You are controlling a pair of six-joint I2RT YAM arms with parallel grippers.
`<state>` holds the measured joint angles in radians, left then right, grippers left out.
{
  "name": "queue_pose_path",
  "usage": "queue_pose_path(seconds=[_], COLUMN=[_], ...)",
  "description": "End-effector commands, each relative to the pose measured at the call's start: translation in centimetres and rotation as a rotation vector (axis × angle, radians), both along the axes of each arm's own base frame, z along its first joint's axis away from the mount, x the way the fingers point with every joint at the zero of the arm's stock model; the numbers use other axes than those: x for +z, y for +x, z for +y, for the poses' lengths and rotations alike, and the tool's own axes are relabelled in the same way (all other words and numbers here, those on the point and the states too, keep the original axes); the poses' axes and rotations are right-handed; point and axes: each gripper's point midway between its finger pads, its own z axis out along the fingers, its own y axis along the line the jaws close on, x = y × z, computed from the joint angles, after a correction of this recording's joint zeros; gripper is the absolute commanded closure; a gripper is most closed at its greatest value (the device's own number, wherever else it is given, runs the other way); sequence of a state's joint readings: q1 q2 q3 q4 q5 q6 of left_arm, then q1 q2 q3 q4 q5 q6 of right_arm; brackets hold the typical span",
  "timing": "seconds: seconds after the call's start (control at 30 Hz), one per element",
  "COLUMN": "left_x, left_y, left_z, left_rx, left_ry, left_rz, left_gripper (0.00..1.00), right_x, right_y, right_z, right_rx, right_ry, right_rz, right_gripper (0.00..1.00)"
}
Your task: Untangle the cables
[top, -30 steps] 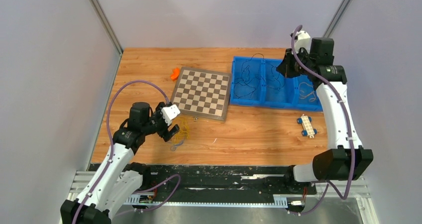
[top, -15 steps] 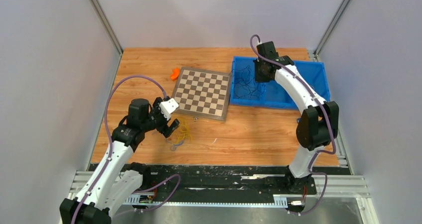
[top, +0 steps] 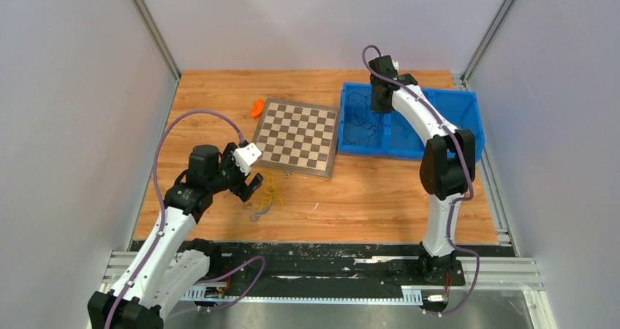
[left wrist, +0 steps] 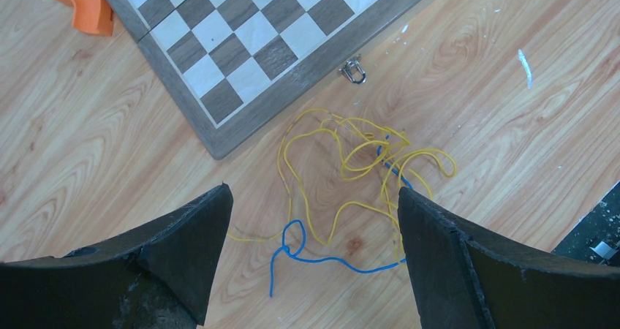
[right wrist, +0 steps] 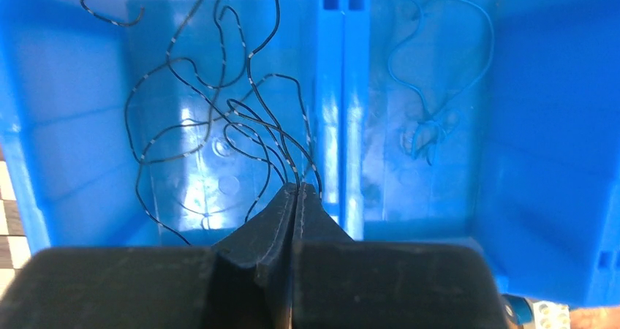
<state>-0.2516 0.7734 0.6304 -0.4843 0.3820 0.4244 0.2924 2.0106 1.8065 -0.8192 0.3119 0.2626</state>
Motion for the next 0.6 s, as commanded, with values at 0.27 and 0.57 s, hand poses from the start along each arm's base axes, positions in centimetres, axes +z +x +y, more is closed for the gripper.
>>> queue_pose_path(seconds=[0.27,0.57], left_x=[1.3,-1.1], left_y=[0.4,-2.8], left_z=[0.0,-1.0], left_rx=[0.003,-0.126], left_ry=[-0.002,0.001], left_rz=[-0.018,0.126], left_gripper=[0.07,0.01], right_x=[0.0,4.4], right_y=[4.0,0.0], right_z=[6.0,4.9], right_rx=[0.146,0.303], right_ry=[0.162,0.233], right_rz=[-0.038,-0.054], right_gripper=[0.85,0.39])
